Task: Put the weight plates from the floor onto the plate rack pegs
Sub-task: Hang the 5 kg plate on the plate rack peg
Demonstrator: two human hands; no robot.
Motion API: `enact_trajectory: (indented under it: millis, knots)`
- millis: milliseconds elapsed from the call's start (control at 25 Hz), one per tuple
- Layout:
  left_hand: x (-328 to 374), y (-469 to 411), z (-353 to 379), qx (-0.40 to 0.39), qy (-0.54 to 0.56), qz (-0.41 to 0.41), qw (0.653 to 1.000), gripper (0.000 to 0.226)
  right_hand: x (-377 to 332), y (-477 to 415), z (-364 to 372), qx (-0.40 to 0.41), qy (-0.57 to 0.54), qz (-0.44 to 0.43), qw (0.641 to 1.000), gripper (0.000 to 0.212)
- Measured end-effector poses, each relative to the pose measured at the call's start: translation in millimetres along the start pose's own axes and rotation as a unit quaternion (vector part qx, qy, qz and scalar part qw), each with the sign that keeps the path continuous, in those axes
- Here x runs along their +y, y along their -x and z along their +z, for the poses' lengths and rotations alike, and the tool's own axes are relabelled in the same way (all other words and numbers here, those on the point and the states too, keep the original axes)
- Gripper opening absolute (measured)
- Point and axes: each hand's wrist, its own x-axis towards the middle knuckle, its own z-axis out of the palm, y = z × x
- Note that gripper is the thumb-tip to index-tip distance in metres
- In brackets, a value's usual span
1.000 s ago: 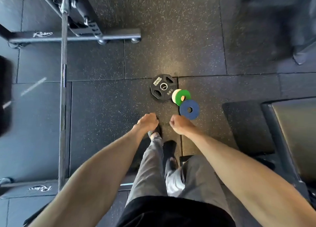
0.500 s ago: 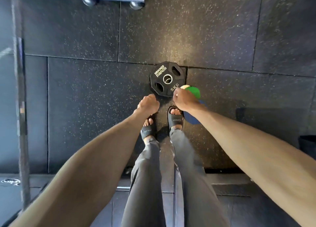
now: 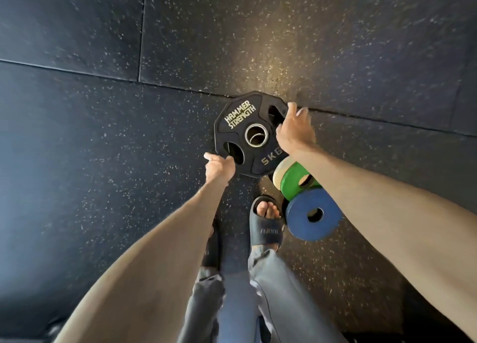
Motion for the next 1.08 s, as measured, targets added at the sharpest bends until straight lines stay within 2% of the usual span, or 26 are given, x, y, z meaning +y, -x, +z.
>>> enact_trajectory:
  millis: [200, 280, 400, 560, 680, 760, 840, 1000, 1080]
  knots:
    - [16, -38, 13, -0.026, 0.056, -0.010, 0.998, 0.063, -6, -52, 20, 0.028, 0.072, 0.018, 0.997, 0.048]
    - [19, -45, 19, -0.016, 0.079, -0.024, 0.996, 0.049, -5, -60, 26, 0.025, 0.099, 0.020, 0.995, 0.045]
    - [19, -47, 25, -0.005, 0.081, -0.033, 0.996, 0.043, -3, -67, 30, 0.019, 0.118, 0.007, 0.993, 0.044]
    - [15, -47, 26, -0.008, 0.115, -0.025, 0.993, 0.041, -1, -62, 28, 0.039, 0.117, -0.001, 0.992, 0.050]
    - [19, -41, 16, 0.026, 0.091, 0.003, 0.996, 0.057, -3, -45, 21, 0.074, 0.095, 0.000, 0.993, 0.055]
    - [28, -28, -3, 0.051, 0.057, 0.047, 0.996, 0.062, -8, -34, 5, 0.098, 0.066, 0.005, 0.993, 0.055]
    - [43, -5, -27, 0.065, 0.052, 0.075, 0.994, 0.055, -18, -21, -21, 0.114, 0.039, 0.008, 0.993, 0.053]
    - [64, 60, -80, 0.081, 0.076, 0.100, 0.989, 0.044, -48, 15, -92, 0.173, 0.019, -0.049, 0.984, 0.039]
    - [71, 106, -108, 0.091, 0.081, 0.124, 0.985, 0.039, -63, 44, -139, 0.194, -0.004, -0.072, 0.978, 0.044]
